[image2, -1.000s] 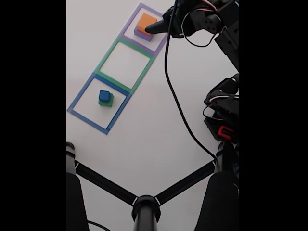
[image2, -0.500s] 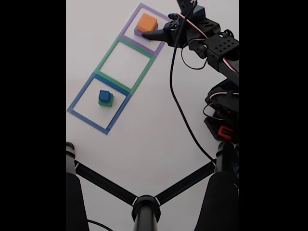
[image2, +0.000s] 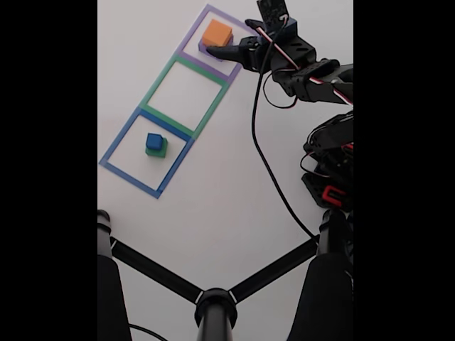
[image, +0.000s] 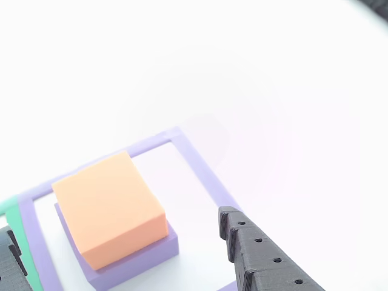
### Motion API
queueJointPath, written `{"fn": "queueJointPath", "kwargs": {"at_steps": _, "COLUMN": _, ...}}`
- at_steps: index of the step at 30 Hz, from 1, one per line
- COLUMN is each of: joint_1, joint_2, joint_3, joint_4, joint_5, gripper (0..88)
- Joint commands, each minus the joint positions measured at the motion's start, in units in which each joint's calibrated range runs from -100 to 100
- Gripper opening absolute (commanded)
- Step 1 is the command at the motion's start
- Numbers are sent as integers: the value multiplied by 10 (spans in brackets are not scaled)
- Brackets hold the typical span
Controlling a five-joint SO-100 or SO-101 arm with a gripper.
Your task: Tower of hanoi
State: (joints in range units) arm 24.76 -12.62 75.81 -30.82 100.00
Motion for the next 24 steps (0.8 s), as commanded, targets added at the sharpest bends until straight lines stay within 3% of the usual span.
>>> {"fn": "queueJointPath", "kwargs": {"at_steps": 1, "joint_1": -3, "joint_2": 44, "joint_3": -6, "joint_4": -74, "joint_5": 0, "gripper": 395}}
{"fn": "queueJointPath", "kwargs": {"at_steps": 10, "joint_1": -7, "joint_2": 133, "joint_3": -31, "joint_4": -154, "joint_5": 0, "gripper": 390}}
{"fn": "queueJointPath", "kwargs": {"at_steps": 24, "joint_1": -22, "joint_2": 191, "joint_3": -73, "joint_4": -184, "joint_5": 0, "gripper": 376}}
